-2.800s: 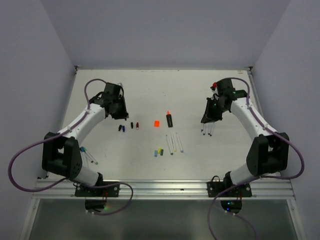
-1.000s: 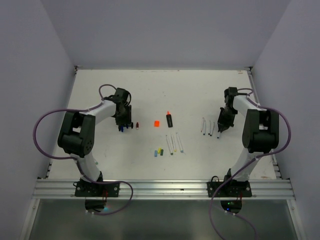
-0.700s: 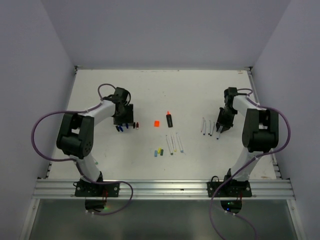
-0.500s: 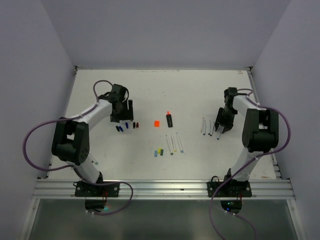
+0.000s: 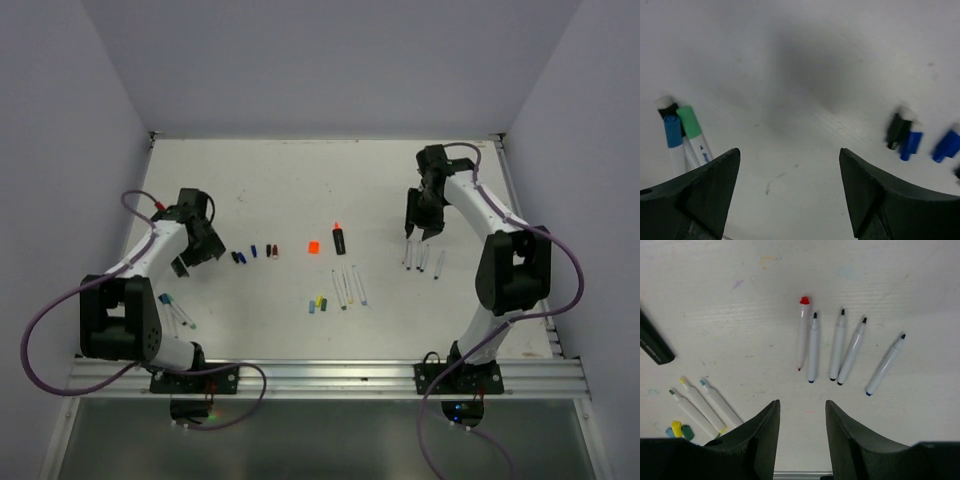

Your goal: Open the pen caps

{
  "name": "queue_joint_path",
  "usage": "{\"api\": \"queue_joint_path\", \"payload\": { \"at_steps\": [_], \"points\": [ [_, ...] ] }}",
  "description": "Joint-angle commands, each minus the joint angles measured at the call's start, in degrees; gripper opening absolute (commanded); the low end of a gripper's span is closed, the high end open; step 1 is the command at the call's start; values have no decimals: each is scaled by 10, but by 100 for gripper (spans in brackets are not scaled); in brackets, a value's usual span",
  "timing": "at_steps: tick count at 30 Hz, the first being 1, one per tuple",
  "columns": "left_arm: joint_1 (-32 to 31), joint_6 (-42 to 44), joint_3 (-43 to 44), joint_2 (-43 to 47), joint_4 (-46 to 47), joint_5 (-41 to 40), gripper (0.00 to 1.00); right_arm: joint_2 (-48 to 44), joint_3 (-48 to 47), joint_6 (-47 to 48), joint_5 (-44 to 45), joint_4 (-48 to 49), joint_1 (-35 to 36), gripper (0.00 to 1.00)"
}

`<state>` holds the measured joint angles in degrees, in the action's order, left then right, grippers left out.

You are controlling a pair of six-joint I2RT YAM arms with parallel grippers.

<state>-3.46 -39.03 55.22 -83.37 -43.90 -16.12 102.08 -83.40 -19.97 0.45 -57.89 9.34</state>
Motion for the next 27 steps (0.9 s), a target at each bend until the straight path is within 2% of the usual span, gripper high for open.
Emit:
{"api": "queue_joint_path", "payload": {
  "at_steps": [1,2,4,5,9,16,27],
  "points": [
    [35,-71,-48,36,-37,-15,82,2,-37,-10,-2,-48,34,45],
    [63,-75,-50,42,-42,-22,83,7,-48,-11,-3,-50,39,45],
    [77,-79,-50,60,-48,-50,84,24,-60,-10,-3,-55,51,45],
    [87,-81,-46,68,-52,-59,89,29,-69,-10,-2,-56,53,45],
    [118,-111,-43,73,-92,-103,100,40,-84,-6,-14,-63,60,45],
    [206,-82,-84,67,-67,-73,100,54,-107,10,-20,-77,62,45],
    [214,-61,-132,14,24,-7,89,58,-104,9,-37,-63,63,45]
  ]
}}
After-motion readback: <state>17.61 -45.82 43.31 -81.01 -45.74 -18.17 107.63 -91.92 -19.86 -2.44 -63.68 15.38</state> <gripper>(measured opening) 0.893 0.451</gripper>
